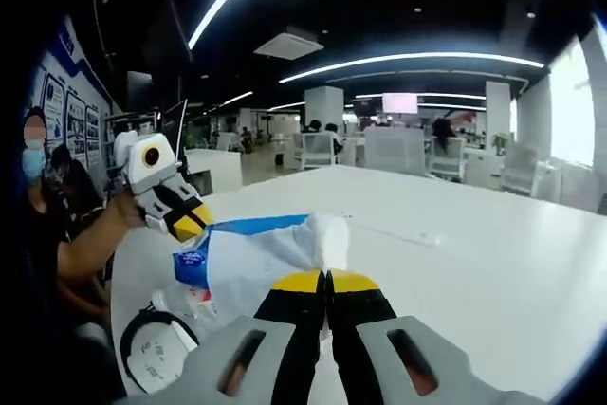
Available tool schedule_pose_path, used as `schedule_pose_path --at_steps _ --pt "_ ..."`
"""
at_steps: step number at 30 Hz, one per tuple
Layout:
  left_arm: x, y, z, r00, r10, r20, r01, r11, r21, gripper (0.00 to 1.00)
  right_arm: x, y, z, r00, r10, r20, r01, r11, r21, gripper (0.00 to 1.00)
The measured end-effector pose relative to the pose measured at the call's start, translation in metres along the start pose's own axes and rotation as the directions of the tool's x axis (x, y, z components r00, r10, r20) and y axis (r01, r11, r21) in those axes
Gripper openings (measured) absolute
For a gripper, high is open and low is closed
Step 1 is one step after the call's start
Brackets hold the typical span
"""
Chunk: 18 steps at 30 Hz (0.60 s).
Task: Arrange the tabletop items into an orderly group along one side of the table until the central work area is clear of visible clutter.
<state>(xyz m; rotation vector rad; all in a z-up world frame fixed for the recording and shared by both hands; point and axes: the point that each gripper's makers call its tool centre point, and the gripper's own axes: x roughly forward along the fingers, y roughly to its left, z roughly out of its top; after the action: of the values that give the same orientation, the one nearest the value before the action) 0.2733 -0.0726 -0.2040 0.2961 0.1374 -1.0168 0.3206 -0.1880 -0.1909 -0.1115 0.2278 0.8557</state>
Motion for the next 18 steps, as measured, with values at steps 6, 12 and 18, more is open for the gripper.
schedule_pose_path --at_steps 6,12,18 --pt "0.004 -0.001 0.004 1.0 -0.001 0.002 0.001 1.0 0.011 0.0 -0.004 -0.009 0.0 1.0 -0.013 0.019 0.013 1.0 0.017 0.0" --pt "0.01 0.007 0.006 1.0 -0.008 -0.003 0.008 1.0 0.025 0.0 -0.008 -0.006 -0.002 0.999 -0.025 0.025 0.025 0.999 0.022 0.0" --pt "0.015 0.006 0.009 1.0 -0.013 -0.003 0.013 0.999 0.031 0.0 -0.014 -0.011 0.002 0.999 -0.038 0.035 0.037 0.999 0.021 0.0"
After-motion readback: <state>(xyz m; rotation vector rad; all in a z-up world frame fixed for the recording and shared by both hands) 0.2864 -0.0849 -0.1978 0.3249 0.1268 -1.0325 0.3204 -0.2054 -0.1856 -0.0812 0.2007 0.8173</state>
